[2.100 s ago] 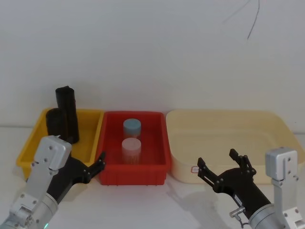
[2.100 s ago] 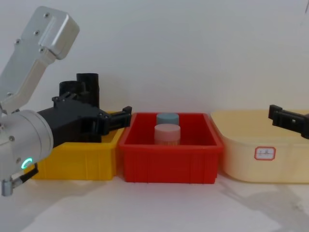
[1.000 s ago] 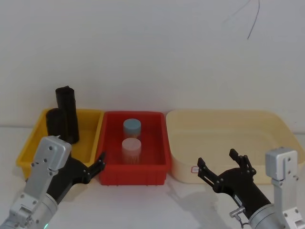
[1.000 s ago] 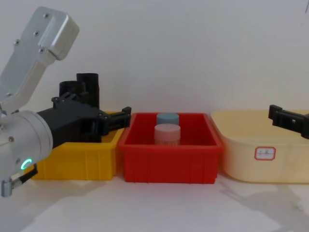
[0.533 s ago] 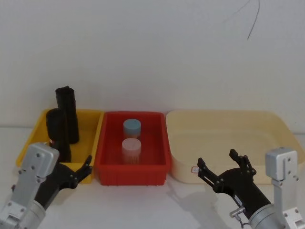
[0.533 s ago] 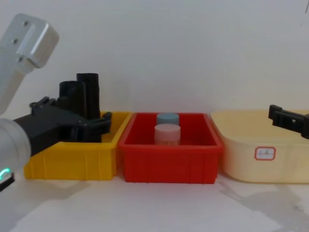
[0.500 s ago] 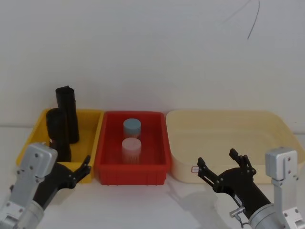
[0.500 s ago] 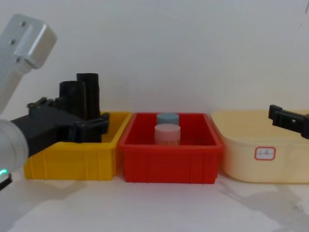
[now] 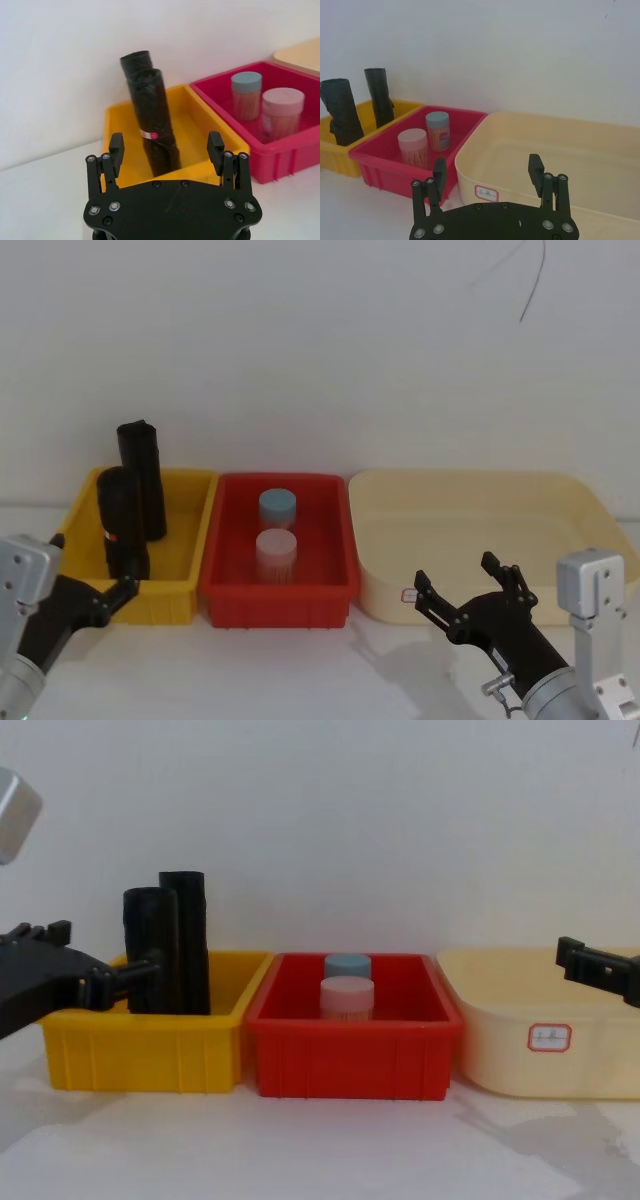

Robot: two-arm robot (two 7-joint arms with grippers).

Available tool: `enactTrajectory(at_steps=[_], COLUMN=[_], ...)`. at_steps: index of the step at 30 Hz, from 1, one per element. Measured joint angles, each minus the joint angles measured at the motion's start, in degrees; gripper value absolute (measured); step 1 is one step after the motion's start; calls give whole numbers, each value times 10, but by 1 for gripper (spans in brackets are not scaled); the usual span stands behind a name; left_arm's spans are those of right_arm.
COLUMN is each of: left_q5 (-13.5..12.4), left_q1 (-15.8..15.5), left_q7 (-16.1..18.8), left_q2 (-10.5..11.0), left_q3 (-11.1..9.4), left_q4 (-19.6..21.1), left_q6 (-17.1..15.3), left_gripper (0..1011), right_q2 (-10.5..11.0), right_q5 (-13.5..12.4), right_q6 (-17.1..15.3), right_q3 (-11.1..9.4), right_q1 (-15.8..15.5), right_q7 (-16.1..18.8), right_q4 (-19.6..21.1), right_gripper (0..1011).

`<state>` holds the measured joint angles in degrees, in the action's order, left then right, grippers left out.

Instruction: Pick up the garbage bag with the one hand and transfer it to the other hand.

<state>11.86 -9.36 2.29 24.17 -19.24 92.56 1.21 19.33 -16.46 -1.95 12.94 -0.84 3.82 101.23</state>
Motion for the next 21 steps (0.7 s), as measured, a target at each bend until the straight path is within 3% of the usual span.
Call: enactTrajectory(at_steps=[9,21], left_q5=[20,40], left_q1=[-24,-60], left_q7=[-20,-46], left_q2=[-10,-34], left_q3=[15,16], left_q4=[-37,-87], left_q6=[6,-3], left_gripper=[1000,1000], right_q2=[0,0], right_q5=[0,0], right_q6=[0,0], right_q3=[0,0], right_q1=[0,0], right_q7=[0,0], right_q4=[0,0], right_gripper=[1000,1000])
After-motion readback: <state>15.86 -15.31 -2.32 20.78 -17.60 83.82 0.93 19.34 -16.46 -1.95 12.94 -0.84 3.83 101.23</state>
